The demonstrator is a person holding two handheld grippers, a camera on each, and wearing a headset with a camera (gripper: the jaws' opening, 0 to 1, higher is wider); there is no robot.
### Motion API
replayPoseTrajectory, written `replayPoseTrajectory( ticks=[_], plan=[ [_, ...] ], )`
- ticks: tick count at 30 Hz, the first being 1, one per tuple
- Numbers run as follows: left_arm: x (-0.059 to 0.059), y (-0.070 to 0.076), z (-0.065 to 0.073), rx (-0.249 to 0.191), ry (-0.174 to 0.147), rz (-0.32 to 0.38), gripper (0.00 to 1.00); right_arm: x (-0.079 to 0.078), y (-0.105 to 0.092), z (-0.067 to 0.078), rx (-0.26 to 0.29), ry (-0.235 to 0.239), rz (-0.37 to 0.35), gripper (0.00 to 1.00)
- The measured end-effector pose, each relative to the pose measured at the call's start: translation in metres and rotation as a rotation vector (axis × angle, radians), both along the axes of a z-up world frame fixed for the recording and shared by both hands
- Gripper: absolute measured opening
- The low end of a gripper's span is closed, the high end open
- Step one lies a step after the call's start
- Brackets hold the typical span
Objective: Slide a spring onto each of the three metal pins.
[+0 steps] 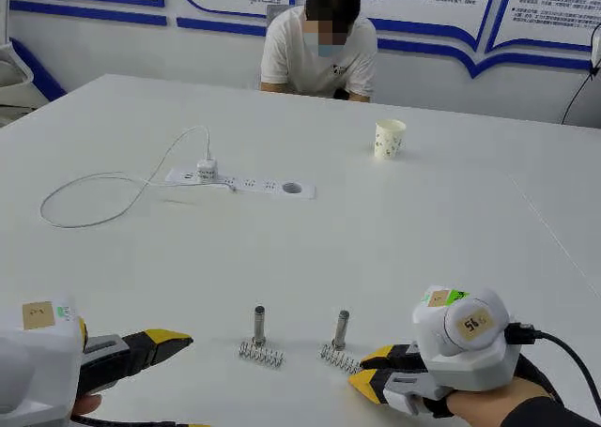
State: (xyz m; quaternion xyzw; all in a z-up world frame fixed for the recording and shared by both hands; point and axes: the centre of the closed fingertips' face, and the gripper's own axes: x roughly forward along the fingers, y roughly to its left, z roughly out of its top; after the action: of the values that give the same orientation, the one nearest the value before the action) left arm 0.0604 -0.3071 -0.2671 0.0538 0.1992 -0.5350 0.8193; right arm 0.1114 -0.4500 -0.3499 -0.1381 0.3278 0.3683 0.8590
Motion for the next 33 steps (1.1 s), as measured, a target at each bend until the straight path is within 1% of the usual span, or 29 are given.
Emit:
replayPoseTrajectory(
  ticks=[6,10,19,25,33],
  plan=[
    [0.000,0.000,0.001,-0.002,-0.001,0.000,0.73,-0.001,0.000,0.002,-0.008,-0.007,0.007,0.12],
    [0.000,0.000,0.001,-0.004,-0.002,-0.002,0.73,-0.002,0.000,0.008,-0.012,-0.015,0.012,0.12],
    [-0.001,-0.002,0.003,-0.009,-0.008,-0.007,0.73,-0.003,0.001,0.023,-0.047,-0.041,0.032,0.12],
    [-0.002,-0.002,0.005,-0.015,-0.011,-0.008,0.73,-0.004,0.002,0.030,-0.060,-0.040,0.039,0.12],
    [-0.002,-0.002,0.006,-0.019,-0.015,-0.007,0.73,-0.004,0.003,0.038,-0.064,-0.025,0.039,0.12]
  ],
)
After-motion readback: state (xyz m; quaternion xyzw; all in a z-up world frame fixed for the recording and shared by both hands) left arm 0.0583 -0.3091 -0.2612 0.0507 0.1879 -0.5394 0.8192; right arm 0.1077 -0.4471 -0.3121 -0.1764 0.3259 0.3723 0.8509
